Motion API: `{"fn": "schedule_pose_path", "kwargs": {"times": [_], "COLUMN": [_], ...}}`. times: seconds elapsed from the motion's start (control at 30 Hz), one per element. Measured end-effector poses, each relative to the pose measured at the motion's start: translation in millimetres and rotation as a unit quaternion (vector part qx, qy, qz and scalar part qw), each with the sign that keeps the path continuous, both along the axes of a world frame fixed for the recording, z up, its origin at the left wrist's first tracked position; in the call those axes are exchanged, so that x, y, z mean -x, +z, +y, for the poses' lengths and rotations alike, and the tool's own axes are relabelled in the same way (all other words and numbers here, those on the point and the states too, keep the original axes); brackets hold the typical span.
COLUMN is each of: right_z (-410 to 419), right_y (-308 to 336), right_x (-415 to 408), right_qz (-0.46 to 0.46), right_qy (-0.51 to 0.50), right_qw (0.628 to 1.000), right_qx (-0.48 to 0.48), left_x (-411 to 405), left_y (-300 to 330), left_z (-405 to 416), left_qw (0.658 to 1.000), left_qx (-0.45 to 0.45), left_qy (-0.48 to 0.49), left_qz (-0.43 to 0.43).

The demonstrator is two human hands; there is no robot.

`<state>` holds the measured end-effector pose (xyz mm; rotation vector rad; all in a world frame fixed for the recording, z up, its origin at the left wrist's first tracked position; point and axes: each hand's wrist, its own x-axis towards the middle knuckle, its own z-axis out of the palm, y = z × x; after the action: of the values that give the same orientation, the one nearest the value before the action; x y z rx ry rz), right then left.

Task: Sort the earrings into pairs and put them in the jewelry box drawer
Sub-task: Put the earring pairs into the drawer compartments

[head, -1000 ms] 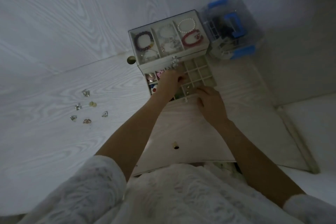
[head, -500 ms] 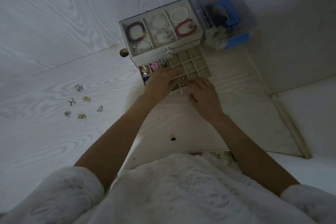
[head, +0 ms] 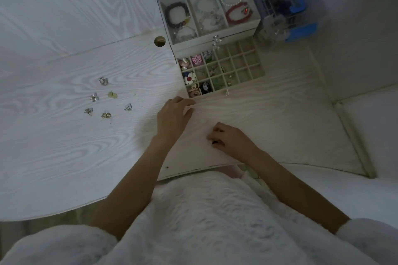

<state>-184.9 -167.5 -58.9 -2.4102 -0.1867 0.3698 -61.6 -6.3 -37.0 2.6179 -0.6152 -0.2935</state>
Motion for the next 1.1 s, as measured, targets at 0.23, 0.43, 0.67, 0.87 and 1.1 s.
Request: {"fn": "schedule_pose_path", "kwargs": {"times": [0.23, 0.43, 0.67, 0.87, 1.1], "right_z": [8, 0, 2, 15, -9], "right_y": [4, 8, 16, 7, 8], "right_x": [-6, -3, -8, -13, -21], "right_qz": [0.026, 0.029, 0.058, 0.039, 0.013], "right_qy": [-0.040, -0.059, 0.007, 0.057, -0.107], "right_qw": [0.998, 0.996, 0.998, 0.997, 0.994], "right_qx": [0.047, 0.058, 0.010, 0.038, 0.014], "left_x": [5, 2, -2, -7, -11], "left_y": [-4, -4, -9, -9, -10], "left_z": [-4, -10, -9, -9, -9], "left_qw": [0.999, 0.997, 0.995, 0.994, 0.995], "left_qx": [0.046, 0.053, 0.073, 0.074, 0.065], "left_qy": [0.017, 0.046, 0.063, 0.070, 0.068], "left_qz": [-0.008, -0.015, -0.041, -0.046, -0.020]}}
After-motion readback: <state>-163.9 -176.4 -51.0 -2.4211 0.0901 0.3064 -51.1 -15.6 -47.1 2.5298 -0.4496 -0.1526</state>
